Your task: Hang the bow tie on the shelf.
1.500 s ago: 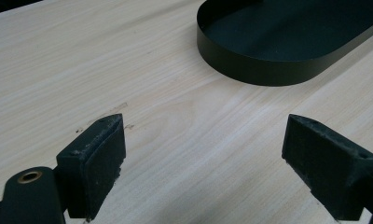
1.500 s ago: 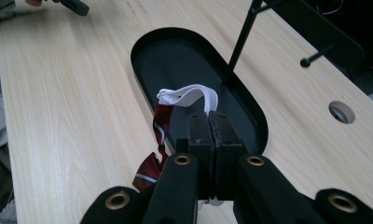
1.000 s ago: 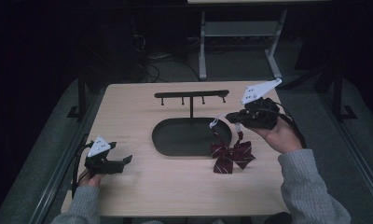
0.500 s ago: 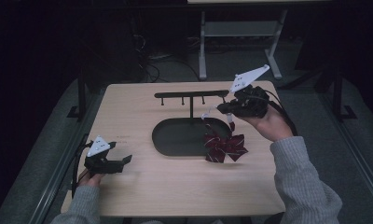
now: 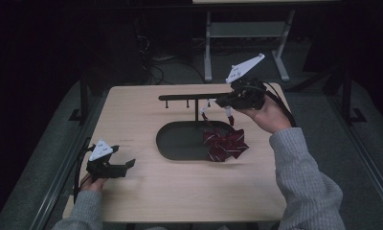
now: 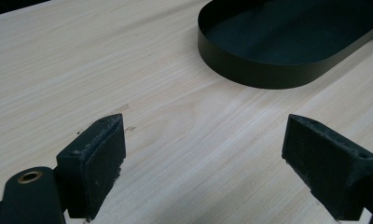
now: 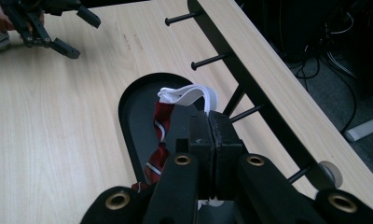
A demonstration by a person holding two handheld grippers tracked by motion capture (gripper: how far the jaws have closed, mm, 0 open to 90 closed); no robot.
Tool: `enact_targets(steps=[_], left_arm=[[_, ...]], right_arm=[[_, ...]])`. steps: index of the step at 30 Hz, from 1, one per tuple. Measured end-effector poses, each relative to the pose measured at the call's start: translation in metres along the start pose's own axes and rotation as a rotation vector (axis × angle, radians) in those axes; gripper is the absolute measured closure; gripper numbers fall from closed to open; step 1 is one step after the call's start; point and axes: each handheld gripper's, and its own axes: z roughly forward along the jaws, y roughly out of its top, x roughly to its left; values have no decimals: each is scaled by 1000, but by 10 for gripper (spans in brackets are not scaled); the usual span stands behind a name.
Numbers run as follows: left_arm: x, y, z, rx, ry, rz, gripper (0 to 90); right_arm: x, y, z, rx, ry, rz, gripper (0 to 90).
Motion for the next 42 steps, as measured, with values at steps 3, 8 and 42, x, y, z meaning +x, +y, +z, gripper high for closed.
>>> enact_targets(steps=[3, 8, 42], left_arm=[[0, 0, 0, 0, 0, 1, 130], [0, 0, 0, -2, -1, 1, 130], [2, 0, -1, -6, 0, -9, 130]], right_arm=[[-2, 4, 2, -7, 1, 0, 886], [-7, 10, 6, -2, 2, 9, 887], [-48, 11, 52, 52, 20, 101, 885]])
